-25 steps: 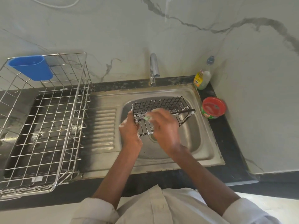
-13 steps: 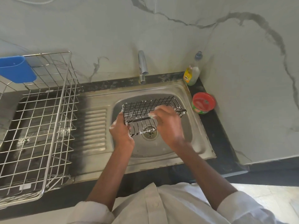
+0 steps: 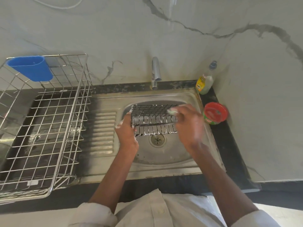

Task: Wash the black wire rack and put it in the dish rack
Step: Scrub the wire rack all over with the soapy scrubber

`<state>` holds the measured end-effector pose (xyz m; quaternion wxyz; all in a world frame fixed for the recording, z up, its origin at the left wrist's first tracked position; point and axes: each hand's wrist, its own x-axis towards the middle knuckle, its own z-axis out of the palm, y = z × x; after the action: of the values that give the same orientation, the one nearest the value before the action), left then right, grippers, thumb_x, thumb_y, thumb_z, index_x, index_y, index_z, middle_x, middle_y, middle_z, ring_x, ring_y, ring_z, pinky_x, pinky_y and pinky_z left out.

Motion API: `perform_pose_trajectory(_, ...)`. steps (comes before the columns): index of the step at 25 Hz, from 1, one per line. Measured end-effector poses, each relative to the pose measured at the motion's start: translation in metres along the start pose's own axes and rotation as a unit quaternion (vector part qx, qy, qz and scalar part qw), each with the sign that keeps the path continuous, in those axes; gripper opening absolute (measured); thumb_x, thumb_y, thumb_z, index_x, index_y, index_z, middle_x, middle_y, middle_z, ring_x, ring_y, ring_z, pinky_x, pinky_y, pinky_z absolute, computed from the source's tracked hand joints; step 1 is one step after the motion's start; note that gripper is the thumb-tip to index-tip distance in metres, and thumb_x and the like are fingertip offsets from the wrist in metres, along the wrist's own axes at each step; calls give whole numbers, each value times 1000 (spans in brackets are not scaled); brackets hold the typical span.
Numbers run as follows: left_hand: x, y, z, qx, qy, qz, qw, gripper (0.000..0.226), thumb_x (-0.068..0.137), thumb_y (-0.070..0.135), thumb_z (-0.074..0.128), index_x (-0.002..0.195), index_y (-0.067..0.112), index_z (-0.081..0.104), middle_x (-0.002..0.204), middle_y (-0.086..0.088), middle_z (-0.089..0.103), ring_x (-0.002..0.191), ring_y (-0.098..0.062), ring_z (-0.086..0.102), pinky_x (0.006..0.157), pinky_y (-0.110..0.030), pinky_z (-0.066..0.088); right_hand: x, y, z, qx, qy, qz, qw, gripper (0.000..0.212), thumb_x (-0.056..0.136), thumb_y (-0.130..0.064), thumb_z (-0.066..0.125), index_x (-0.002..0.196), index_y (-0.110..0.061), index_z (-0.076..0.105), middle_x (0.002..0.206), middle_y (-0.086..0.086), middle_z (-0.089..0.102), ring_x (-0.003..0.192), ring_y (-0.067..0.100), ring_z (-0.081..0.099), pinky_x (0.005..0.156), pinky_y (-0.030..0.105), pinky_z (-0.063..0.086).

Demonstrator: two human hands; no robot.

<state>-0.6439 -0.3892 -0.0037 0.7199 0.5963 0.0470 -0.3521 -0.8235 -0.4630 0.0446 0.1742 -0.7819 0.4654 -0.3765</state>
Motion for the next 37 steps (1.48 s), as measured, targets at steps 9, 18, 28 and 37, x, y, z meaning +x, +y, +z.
perform_pose_trajectory(9, 2, -1, -2, 73, -36, 52, 995, 28, 89, 34, 65, 71, 15, 55, 62, 0, 36, 56, -15, 31, 56, -35, 25, 8, -45, 33, 38, -191, -157, 968, 17, 92, -3, 71, 97, -15, 81, 92, -2, 74, 73, 9, 66, 73, 32, 61)
perform_pose_trajectory(18, 14, 1, 8, 79, -25, 40, 996, 23, 74, 37, 63, 66, 20, 51, 63, -1, 33, 59, -15, 28, 56, -36, 22, 2, -39, 35, 11, -134, -136, 982, 15, 90, -5, 73, 97, -16, 81, 91, -2, 74, 79, 13, 66, 72, 28, 57)
perform_pose_trajectory(28, 21, 0, 8, 15, 23, 35, 999, 19, 93, 21, 57, 74, 20, 59, 63, 4, 48, 55, -12, 40, 53, -31, 31, -9, -40, 29, -37, -156, -63, 985, 8, 86, -3, 75, 90, -10, 75, 90, 1, 69, 74, 16, 59, 64, 27, 50)
perform_pose_trajectory(37, 22, -7, 12, 42, 103, 19, 994, 41, 97, 20, 56, 63, 25, 34, 48, 13, 32, 49, -13, 27, 53, -34, 24, -11, -24, 53, 2, -174, -86, 981, 20, 88, 7, 68, 96, -8, 79, 94, 3, 74, 83, 14, 66, 78, 13, 45)
